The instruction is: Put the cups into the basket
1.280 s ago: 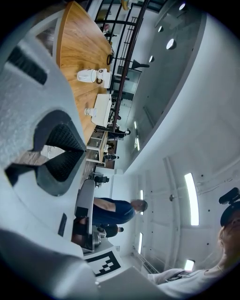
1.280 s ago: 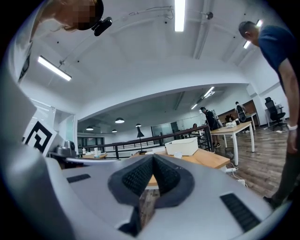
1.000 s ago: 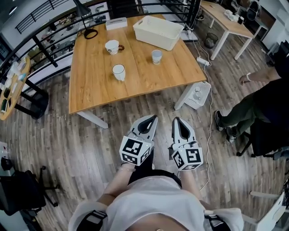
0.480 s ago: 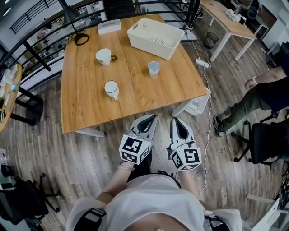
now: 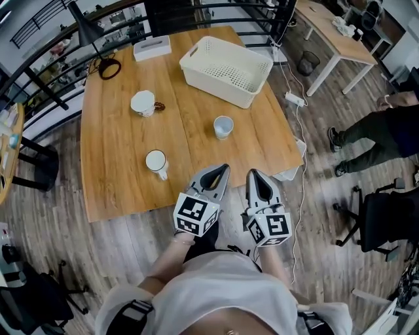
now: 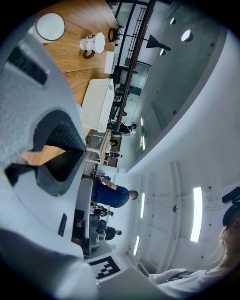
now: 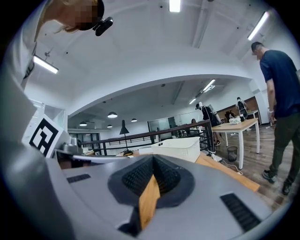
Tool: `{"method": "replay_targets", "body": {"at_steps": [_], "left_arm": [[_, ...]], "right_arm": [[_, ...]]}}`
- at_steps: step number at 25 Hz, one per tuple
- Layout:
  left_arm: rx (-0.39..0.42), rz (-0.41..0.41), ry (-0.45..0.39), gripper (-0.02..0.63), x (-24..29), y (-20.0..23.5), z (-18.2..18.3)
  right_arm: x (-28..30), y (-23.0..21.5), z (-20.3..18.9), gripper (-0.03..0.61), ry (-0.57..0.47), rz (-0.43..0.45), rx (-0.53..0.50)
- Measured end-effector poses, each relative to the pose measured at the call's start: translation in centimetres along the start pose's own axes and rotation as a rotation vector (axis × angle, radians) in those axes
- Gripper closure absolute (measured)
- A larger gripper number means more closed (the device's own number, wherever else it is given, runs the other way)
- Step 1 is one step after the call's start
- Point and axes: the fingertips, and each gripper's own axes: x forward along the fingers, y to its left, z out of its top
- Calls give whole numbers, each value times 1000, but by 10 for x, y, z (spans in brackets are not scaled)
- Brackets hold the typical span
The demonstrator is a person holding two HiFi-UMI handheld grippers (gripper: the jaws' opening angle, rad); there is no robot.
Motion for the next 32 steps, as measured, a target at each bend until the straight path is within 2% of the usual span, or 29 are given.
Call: {"method": "replay_targets", "body": {"at_steps": [7,11,16,22,30,31,32], "left_arm": [[7,8,-10,606,46,43,20],[12,18,-16,606,68,63,28],[12,47,-27,606,82,82,37],[-5,118,-23,606,95,96,40],[-23,252,-48,606,106,127,52],[-25,266,-50,606,106,130,53],[-29,280,-51,606,104,134,52]], "right_arm": [[68,-25,19,572,-17,34,-6],[101,-32,29,572,-24,81,-33],[129,-42,42,572,-51,145,46],[151,-54,49,572,-18,221,75],[185,-52,41,569,119,394,-16],[189,-50,39,555,140,424,-32],[193,-46,37,513,162,456,-48]]}}
